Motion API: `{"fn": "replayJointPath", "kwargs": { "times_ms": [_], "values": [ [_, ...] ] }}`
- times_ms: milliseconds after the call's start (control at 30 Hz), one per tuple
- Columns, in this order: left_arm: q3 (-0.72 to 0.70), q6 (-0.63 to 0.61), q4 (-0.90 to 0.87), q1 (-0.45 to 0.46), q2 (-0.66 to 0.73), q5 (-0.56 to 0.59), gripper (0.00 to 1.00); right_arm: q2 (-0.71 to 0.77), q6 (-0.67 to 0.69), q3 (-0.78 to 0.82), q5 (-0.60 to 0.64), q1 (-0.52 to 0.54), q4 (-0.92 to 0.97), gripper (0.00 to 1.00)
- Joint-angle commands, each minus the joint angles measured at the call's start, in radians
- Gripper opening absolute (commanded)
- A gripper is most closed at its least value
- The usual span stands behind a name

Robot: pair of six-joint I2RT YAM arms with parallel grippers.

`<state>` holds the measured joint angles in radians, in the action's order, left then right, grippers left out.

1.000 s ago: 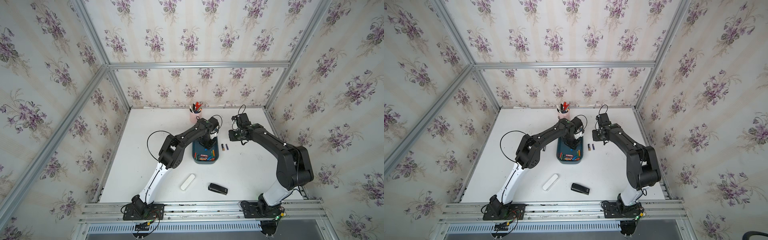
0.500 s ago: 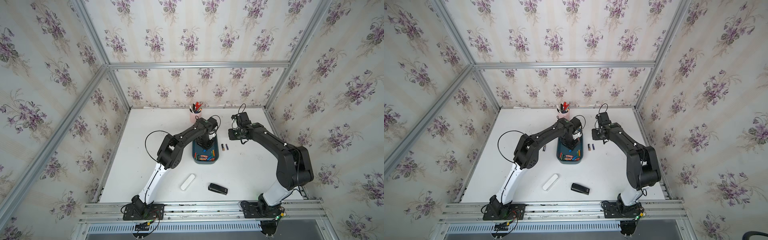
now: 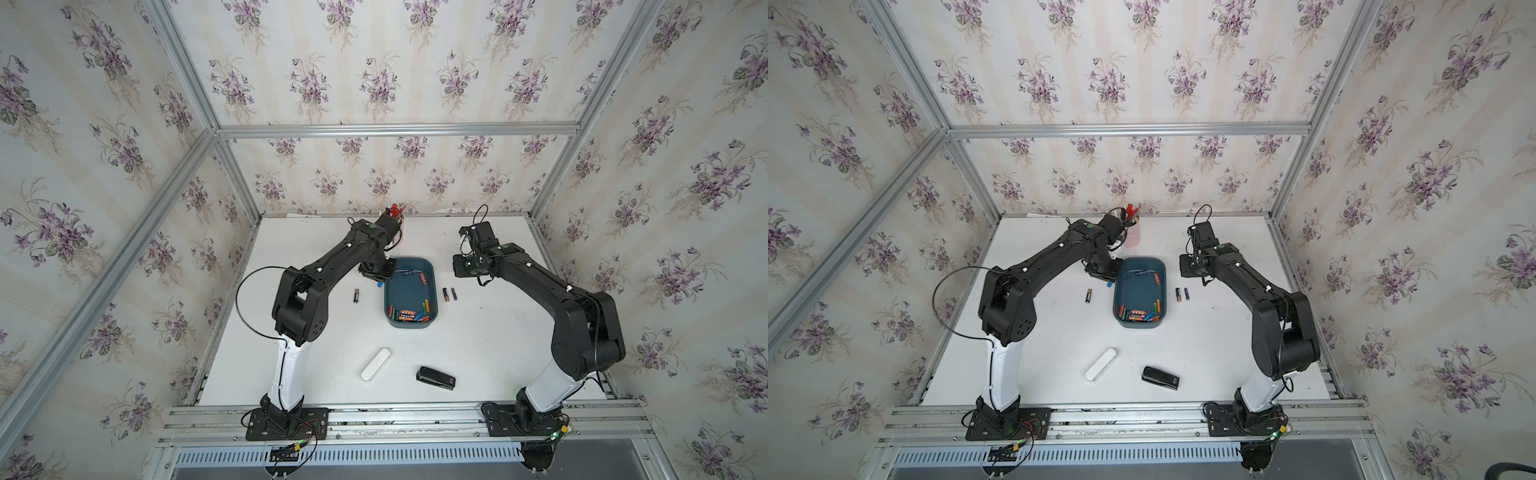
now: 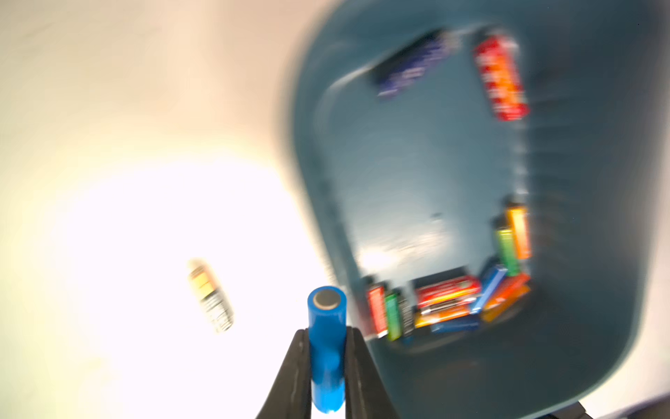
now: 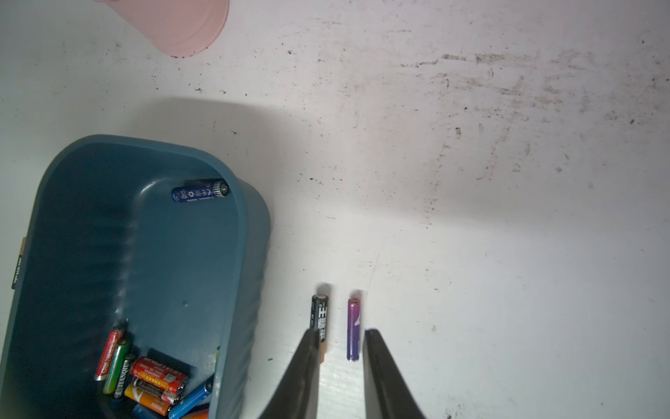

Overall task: Take the batteries out of the storage box
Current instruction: Place the battery at the center of the board.

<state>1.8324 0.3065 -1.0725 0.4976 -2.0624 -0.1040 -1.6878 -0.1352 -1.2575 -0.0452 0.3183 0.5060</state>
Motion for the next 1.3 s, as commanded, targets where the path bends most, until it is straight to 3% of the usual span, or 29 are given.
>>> {"fn": "replayJointPath", "kwargs": {
  "times_ms": [0,400,933,1267],
  "values": [
    [-0.096,0.064,0.046,-0.048,0.081,0.043,0.14,-0.009,-0.007,-0.013,-0.002,0.004,0.015,0.26],
    [-0.330,0.042,0.167,-0.225,0.070,-0.059,0.15,-0.036,-0.003,-0.039,0.008,0.011,0.031,0.26],
    [-0.312,0.023,0.191,-0.236,-0.022,-0.082,0.16,-0.067,0.005,-0.068,0.016,0.014,0.052,0.26],
    [-0.320,0.020,0.197,-0.238,-0.027,-0.094,0.26,-0.067,0.006,-0.066,0.018,0.015,0.052,0.26]
  ]
}}
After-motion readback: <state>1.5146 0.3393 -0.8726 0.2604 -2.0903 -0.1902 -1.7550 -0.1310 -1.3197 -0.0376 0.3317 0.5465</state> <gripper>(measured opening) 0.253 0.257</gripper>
